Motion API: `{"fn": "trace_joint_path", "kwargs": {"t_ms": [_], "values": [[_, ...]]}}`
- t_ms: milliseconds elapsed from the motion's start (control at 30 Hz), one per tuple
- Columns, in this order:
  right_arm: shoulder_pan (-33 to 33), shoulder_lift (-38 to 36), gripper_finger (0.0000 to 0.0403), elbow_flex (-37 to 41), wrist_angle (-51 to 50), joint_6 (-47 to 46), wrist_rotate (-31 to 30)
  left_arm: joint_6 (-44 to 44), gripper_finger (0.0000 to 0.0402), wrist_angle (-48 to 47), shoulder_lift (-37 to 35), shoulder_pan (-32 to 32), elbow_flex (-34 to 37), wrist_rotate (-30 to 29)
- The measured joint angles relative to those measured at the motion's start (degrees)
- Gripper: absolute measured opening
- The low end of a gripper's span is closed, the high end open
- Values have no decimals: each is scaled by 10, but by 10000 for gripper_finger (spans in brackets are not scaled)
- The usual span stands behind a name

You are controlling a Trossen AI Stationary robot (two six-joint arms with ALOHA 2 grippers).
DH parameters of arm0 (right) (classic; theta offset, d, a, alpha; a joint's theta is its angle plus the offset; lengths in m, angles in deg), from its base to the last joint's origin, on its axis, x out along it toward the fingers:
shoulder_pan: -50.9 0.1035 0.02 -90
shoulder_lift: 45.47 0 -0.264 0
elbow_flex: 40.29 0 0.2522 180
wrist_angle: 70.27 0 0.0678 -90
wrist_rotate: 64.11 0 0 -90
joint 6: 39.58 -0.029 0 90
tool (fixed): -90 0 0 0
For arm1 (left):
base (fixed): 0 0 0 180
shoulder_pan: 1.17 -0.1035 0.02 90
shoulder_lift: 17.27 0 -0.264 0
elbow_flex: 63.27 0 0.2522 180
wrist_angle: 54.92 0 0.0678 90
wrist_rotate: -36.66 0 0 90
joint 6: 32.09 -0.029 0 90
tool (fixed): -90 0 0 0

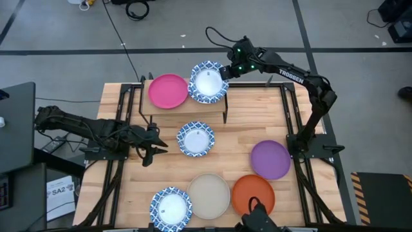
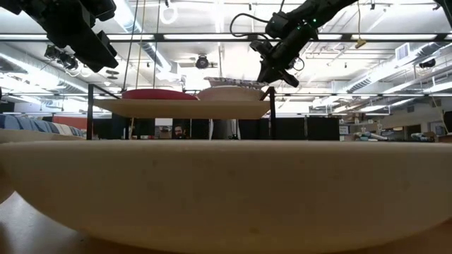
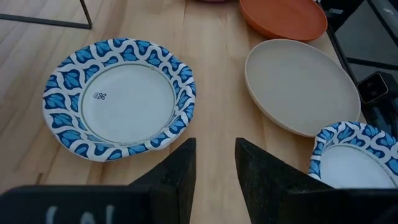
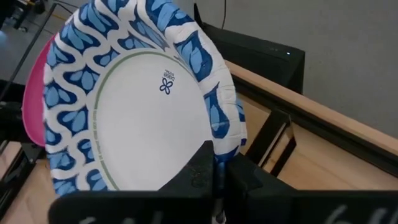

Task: Place and stack plates onto a shelf
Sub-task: Stack the top right white patterned bowl on top of the other white patterned bowl on the shelf

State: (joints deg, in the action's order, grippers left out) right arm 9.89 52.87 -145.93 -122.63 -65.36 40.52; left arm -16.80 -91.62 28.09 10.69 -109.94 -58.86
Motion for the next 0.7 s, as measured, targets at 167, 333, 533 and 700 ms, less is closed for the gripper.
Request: {"fn": "trace_joint_path", "kwargs": {"t_ms": [167,333,533,700], "values": [[0,0,26,0,0,0,0,0,117,0,0,0,0,0],[0,0,33,0,0,0,0,0,117,0,0,0,0,0],[0,0,70,0,1,0,0,0,117,0,0,0,0,0],[0,0,116,0,1,0,0,0,117,0,0,0,0,0]]}}
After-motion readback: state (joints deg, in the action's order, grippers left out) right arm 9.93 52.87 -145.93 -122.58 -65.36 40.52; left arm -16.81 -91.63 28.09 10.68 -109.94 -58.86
